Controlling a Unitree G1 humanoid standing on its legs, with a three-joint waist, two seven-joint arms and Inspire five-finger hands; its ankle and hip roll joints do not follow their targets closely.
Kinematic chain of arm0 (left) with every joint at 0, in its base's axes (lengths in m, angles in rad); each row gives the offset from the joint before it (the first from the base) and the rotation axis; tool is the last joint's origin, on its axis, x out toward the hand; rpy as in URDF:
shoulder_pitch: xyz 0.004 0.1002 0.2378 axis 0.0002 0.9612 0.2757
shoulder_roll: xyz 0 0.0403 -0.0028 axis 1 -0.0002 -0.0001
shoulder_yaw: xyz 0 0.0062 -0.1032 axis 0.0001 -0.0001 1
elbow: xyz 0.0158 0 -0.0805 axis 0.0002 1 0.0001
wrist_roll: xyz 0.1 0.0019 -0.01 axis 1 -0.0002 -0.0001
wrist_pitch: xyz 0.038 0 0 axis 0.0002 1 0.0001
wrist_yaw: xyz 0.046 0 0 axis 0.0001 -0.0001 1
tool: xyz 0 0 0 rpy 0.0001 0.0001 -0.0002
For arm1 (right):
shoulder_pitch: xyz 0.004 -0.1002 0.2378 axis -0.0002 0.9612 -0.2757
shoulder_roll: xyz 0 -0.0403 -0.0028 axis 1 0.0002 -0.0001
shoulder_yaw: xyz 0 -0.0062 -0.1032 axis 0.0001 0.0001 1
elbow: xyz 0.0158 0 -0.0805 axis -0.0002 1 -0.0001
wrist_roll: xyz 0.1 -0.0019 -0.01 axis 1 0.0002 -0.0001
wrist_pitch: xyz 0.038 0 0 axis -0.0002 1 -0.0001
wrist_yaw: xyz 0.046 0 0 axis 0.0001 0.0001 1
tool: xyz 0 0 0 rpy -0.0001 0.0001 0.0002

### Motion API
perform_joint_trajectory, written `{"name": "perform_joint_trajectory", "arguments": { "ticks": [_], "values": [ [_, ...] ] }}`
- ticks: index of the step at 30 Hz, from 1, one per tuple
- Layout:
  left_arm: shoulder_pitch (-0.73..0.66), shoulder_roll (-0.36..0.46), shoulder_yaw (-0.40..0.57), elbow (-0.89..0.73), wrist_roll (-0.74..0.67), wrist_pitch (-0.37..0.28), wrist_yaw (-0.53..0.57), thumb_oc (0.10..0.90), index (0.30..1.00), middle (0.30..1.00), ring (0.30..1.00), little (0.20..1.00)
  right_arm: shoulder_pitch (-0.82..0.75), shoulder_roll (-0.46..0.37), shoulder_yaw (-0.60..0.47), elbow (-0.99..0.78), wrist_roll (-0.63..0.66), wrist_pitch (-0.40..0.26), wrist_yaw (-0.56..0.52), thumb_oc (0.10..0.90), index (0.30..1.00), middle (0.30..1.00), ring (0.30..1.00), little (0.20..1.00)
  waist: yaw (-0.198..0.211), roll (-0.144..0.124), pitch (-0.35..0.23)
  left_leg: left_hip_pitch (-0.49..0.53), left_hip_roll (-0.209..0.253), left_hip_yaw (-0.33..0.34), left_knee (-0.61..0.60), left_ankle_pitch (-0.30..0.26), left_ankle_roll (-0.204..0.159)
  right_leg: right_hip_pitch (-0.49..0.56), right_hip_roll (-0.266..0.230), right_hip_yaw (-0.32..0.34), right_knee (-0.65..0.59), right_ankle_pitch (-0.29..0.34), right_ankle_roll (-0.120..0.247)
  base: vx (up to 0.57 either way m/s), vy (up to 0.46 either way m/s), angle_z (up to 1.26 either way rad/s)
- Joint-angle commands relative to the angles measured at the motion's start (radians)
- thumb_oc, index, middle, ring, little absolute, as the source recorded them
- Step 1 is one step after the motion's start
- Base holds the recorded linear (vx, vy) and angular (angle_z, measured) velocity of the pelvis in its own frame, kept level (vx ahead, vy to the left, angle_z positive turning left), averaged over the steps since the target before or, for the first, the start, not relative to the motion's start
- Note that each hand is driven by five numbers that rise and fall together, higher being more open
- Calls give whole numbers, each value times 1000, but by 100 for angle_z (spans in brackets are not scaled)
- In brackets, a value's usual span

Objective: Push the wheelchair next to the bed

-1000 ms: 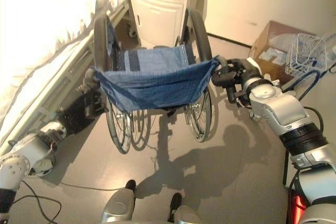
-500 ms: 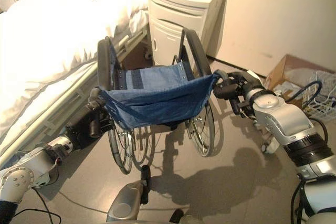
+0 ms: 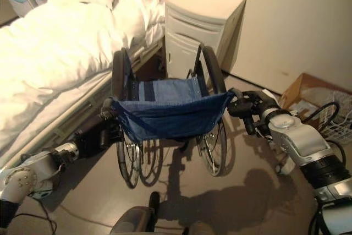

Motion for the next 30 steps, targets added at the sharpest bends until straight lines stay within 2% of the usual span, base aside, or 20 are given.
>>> {"name": "perform_joint_trajectory", "arguments": {
  "ticks": [1,5,9,10,11,12,13,14,15,17,18,30],
  "values": [
    [-145,96,225,43,26,-208,106,400,300,300,300,300,-220,77,19,-96,96,-206,119,400,300,300,300,300,110,-31,-70,161,17,-14,-112,-17,-64,-60,-35,121,-49,199,49,81,-89,16],
    [-94,87,246,22,11,-219,113,400,300,300,300,300,-216,67,23,-82,91,-196,126,400,300,300,300,300,112,-38,-92,179,15,-19,-150,-11,-72,-22,-24,132,-132,218,47,52,-6,37],
    [-80,70,251,-4,10,-216,132,400,300,300,300,300,-206,79,22,-93,76,-189,117,400,300,300,300,300,114,-44,-102,189,23,-14,-174,-7,-79,0,-18,125,-163,219,46,12,-26,9],
    [-75,66,252,-11,12,-213,137,400,300,300,300,300,-204,76,21,-99,79,-186,111,458,387,387,387,387,114,-44,-103,193,24,-14,-181,-5,-80,4,-15,124,-168,219,45,9,-36,-21],
    [-66,59,254,-12,17,-213,132,400,300,300,300,300,-201,70,17,-108,85,-179,104,587,580,580,580,580,112,-45,-106,200,26,-16,-193,-3,-81,10,-12,124,-173,217,45,7,-27,-25],
    [-65,58,255,-12,18,-214,131,400,300,300,300,300,-200,69,17,-109,86,-178,103,604,606,606,606,606,112,-44,-105,201,26,-16,-194,-2,-81,11,-12,124,-173,217,44,15,-17,-12],
    [-62,57,256,-12,17,-213,130,400,300,300,300,300,-200,67,15,-111,89,-173,103,717,775,775,775,775,111,-43,-108,205,27,-16,-200,0,-83,14,-11,124,-176,216,44,25,-7,13],
    [-60,52,260,-10,19,-208,128,428,342,342,342,342,-196,65,14,-111,89,-168,100,800,900,900,900,900,109,-42,-112,213,28,-16,-211,3,-84,20,-9,123,-181,216,44,28,-6,17],
    [-60,51,260,-9,19,-208,129,461,392,392,392,392,-196,65,14,-112,89,-166,98,800,900,900,900,900,109,-41,-112,215,28,-16,-213,3,-85,21,-8,123,-182,216,44,27,-1,10],
    [-63,49,256,-8,22,-208,129,579,568,568,568,568,-194,66,15,-115,92,-158,85,800,900,900,900,900,106,-39,-114,220,28,-16,-217,3,-85,22,-8,125,-183,214,42,0,0,0],
    [-62,47,259,-8,23,-205,128,800,900,900,900,900,-189,68,11,-115,92,-156,81,800,900,900,900,900,105,-37,-113,223,29,-16,-217,2,-85,23,-8,124,-183,214,42,0,0,0],
    [-56,46,261,-13,39,-199,159,800,900,900,900,900,-163,72,-2,-124,85,-152,58,800,900,900,900,900,99,-32,-113,242,29,-14,-226,-4,-84,33,-6,126,-190,211,41,1,1,6]
  ]
}}
